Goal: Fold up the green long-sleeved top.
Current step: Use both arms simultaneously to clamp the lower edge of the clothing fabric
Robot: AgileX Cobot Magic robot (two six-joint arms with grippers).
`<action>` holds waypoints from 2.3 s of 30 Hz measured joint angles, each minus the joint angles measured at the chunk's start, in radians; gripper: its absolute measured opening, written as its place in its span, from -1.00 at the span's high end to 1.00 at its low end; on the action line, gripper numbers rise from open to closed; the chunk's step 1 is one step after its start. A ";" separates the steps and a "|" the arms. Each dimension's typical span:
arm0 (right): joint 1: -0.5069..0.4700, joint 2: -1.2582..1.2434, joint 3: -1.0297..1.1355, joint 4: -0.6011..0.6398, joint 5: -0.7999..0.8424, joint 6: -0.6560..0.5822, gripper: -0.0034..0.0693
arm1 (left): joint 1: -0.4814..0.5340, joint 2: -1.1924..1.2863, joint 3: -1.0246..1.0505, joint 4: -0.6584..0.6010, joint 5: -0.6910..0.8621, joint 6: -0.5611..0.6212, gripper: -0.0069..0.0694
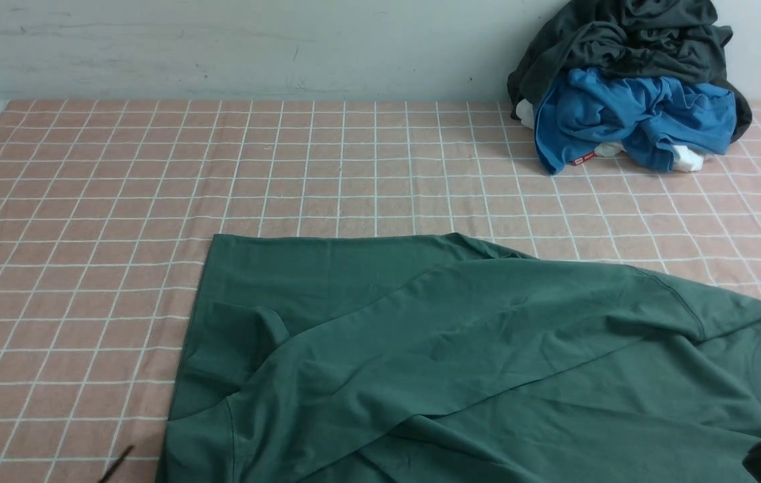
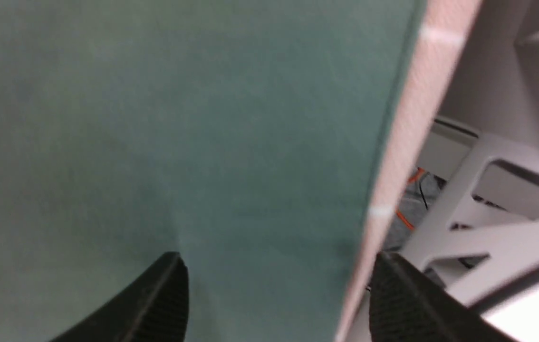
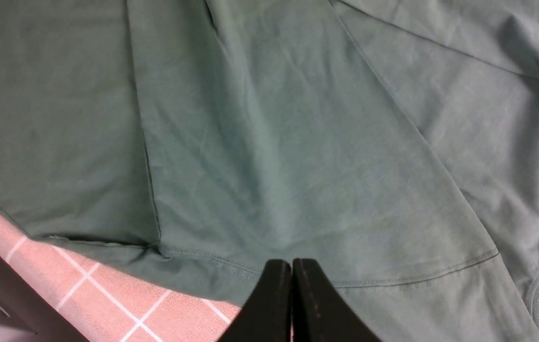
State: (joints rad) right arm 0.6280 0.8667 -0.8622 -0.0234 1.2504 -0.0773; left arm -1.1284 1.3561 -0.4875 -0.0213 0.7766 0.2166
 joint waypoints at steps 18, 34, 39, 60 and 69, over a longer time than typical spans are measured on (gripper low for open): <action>0.000 0.000 0.000 0.000 0.002 -0.007 0.91 | -0.007 0.069 -0.043 0.138 0.054 -0.143 -0.44; 0.000 0.000 0.000 0.000 0.002 -0.010 0.91 | -0.007 0.061 -0.044 0.288 0.033 -0.247 0.02; 0.000 0.000 0.000 0.000 0.003 -0.038 0.90 | -0.007 0.080 -0.045 0.271 0.026 -0.264 0.70; 0.000 0.030 0.386 -0.069 -0.200 -0.511 -0.88 | 0.161 -0.110 -0.045 0.109 0.148 -0.099 0.79; 0.000 0.244 0.458 -0.277 -0.391 -0.390 -0.79 | 0.161 -0.110 -0.045 0.107 0.128 -0.086 0.79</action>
State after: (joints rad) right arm 0.6280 1.1108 -0.4038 -0.3004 0.8594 -0.4676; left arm -0.9675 1.2463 -0.5325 0.0853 0.9046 0.1303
